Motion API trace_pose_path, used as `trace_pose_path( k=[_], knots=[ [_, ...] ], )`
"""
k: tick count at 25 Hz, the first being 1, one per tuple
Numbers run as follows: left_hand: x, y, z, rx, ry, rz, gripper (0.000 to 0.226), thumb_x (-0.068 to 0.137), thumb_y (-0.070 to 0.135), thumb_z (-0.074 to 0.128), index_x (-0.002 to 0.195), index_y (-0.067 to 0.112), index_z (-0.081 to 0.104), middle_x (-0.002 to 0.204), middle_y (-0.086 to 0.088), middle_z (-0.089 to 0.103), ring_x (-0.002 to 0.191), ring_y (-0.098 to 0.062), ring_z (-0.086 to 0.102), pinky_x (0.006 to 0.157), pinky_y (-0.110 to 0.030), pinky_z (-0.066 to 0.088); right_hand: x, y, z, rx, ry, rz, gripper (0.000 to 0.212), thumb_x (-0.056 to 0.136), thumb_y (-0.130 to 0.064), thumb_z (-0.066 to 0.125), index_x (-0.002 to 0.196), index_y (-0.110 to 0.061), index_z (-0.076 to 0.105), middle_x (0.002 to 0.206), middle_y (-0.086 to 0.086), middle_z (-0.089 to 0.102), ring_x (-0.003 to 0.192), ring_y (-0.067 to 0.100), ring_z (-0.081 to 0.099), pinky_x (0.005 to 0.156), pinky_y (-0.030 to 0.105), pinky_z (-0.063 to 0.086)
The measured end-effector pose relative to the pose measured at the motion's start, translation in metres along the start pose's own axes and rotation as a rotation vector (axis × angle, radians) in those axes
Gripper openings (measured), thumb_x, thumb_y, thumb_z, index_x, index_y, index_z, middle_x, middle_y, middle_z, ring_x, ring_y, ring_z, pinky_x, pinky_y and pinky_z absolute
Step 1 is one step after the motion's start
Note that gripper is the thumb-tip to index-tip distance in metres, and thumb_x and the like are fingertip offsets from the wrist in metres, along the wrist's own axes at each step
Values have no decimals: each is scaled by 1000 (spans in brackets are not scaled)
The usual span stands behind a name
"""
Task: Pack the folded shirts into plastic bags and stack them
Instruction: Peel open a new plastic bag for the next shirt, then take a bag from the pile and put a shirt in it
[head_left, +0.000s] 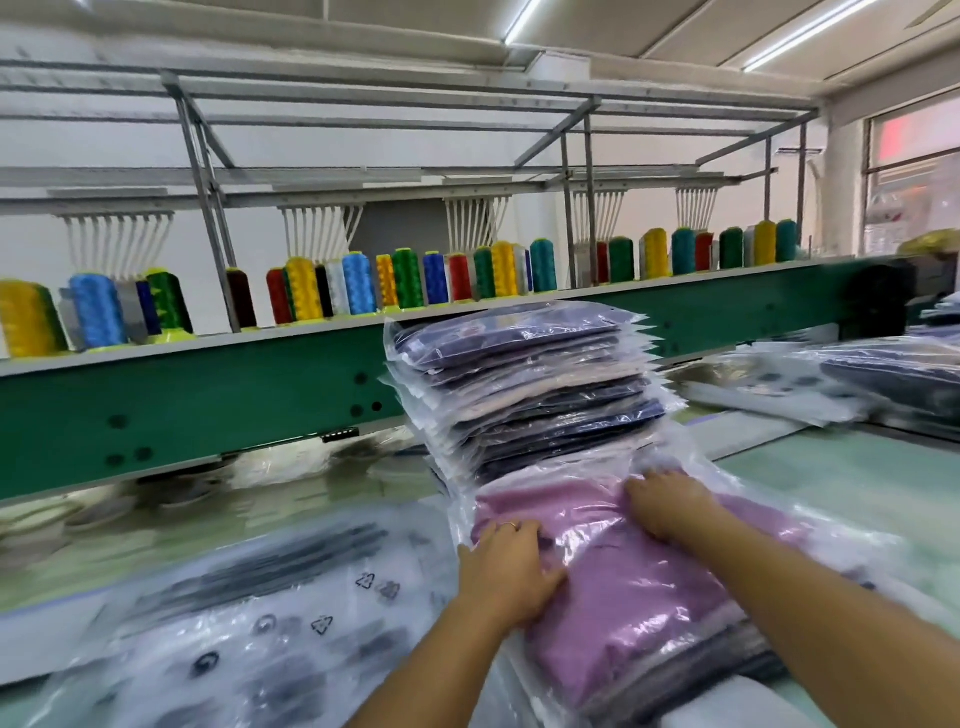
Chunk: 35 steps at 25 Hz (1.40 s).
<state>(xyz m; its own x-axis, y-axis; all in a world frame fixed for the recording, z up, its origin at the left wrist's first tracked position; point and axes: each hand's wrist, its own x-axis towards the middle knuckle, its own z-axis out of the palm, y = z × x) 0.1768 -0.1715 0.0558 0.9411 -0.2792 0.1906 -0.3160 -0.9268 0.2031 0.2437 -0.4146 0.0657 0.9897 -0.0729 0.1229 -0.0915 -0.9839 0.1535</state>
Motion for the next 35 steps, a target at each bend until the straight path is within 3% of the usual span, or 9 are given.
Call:
trace_pose_path(
  k=[3, 8, 11, 16, 20, 24, 27, 30, 35],
  knots=[
    [-20, -25, -28, 77, 191, -16, 42, 95, 54, 49, 127, 28, 51, 133, 3, 59, 127, -25, 51, 103, -46, 38, -19, -56, -40, 45, 164, -15, 35, 95, -30, 55, 129, -22, 57, 133, 6, 61, 125, 30, 57, 96, 41, 48],
    [-59, -90, -83, 3, 445, -160, 28, 95, 49, 52, 114, 28, 52, 115, 6, 63, 107, -22, 59, 93, -41, 42, -57, -174, -86, 541, 312, -223, 4, 87, -21, 56, 89, -23, 52, 92, 0, 67, 85, 28, 63, 68, 36, 47],
    [-95, -138, -104, -7, 492, -266, 21, 93, 46, 56, 102, 28, 50, 104, 6, 63, 96, -22, 60, 87, -39, 47, -82, -251, -97, 772, 262, -366, 20, 83, -11, 54, 67, -20, 44, 71, -2, 58, 71, 24, 55, 62, 35, 41],
    [-156, -207, -96, 13, 311, -512, 28, 88, 46, 59, 104, 24, 54, 112, 0, 63, 103, -25, 60, 82, -37, 50, -125, -349, -87, 1090, 0, -620, 49, 77, 8, 54, 59, -23, 21, 57, -2, 19, 59, 16, 18, 56, 32, 17],
    [-189, -246, -64, -148, 24, -632, 68, 76, 66, 67, 126, 22, 53, 132, 0, 59, 120, -25, 57, 93, -36, 47, -145, -391, -55, 1114, -121, -652, 51, 72, 9, 55, 52, -23, 20, 53, -6, 17, 55, 13, 18, 54, 31, 16],
    [-211, -271, -42, -202, 114, -677, 82, 65, 82, 65, 126, 28, 53, 131, 5, 58, 121, -21, 54, 97, -34, 43, -152, -401, -31, 1177, -78, -650, 52, 72, 14, 57, 54, -24, 25, 54, -8, 21, 52, 8, 23, 55, 30, 20],
    [-210, -280, -40, -239, 244, -700, 57, 72, 75, 68, 111, 36, 57, 121, 10, 61, 116, -20, 55, 95, -34, 42, -146, -392, -25, 1204, -76, -512, 33, 78, 1, 62, 62, -20, 42, 56, -7, 42, 54, 10, 39, 57, 31, 31],
    [-208, -286, -38, -219, 376, -700, 34, 82, 62, 67, 87, 30, 56, 105, 12, 67, 104, -19, 58, 85, -35, 42, -137, -376, -17, 1163, -72, -363, 9, 82, -10, 60, 85, -18, 56, 79, 4, 64, 64, 21, 61, 64, 34, 47],
    [-209, -296, -37, -385, 593, -654, 27, 91, 45, 68, 79, 27, 53, 73, 15, 62, 72, -12, 58, 61, -30, 40, -141, -370, -21, 1036, -136, -303, 31, 91, -32, 60, 120, -25, 52, 110, 10, 65, 99, 28, 65, 87, 41, 54]
  ],
)
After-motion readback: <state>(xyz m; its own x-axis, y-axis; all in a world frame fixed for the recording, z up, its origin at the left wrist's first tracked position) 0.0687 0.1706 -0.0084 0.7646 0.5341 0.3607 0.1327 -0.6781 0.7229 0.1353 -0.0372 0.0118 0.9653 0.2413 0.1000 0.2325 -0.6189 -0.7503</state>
